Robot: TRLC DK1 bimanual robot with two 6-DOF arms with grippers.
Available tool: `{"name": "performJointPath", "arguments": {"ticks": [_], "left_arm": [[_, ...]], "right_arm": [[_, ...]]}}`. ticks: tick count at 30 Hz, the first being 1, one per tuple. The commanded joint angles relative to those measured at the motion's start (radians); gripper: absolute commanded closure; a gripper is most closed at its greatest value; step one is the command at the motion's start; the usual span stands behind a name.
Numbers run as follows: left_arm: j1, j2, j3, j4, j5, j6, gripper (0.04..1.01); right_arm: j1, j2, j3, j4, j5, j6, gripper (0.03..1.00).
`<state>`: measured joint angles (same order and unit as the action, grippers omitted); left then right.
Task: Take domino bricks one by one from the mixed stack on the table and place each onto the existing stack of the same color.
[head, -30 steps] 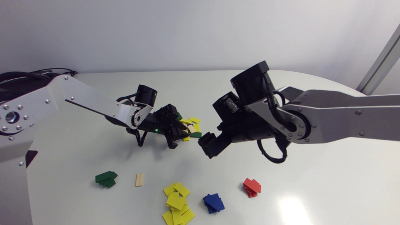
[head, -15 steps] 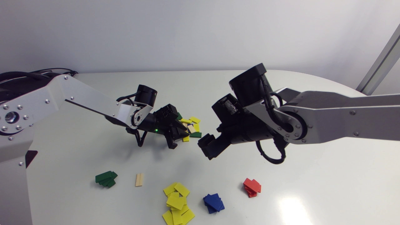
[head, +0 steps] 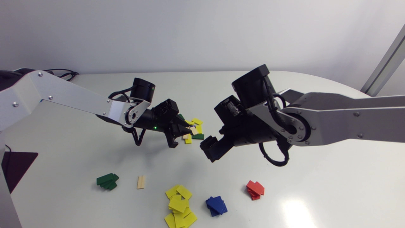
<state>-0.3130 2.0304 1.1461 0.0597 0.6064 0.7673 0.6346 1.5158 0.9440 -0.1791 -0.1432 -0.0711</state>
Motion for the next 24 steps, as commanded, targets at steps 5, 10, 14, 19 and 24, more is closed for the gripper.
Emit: {"name": "performJointPath", "arguments": {"ticks": [5, 10, 14, 19, 24], "left_arm": [[0.006, 0.031, -0.006, -0.011, 0.012, 0.049, 0.369], [0.015, 0.070, 0.029, -0.101, 0.010, 0.147, 0.056], [0.040, 0.103, 0.072, -0.159, 0.010, 0.214, 0.054], [0.057, 0.120, 0.110, -0.201, 0.012, 0.259, 0.056], [0.052, 0.140, 0.147, -0.236, 0.012, 0.280, 0.056]], "right_arm": [[0.000, 0.017, -0.028, 0.010, -0.004, -0.010, 0.062], [0.000, 0.015, -0.030, 0.009, -0.004, -0.007, 0.062], [0.000, 0.017, -0.030, 0.009, -0.004, -0.007, 0.062], [0.000, 0.018, -0.028, 0.009, -0.004, -0.007, 0.062], [-0.001, 0.029, -0.024, 0.010, -0.004, -0.007, 0.062]]}}
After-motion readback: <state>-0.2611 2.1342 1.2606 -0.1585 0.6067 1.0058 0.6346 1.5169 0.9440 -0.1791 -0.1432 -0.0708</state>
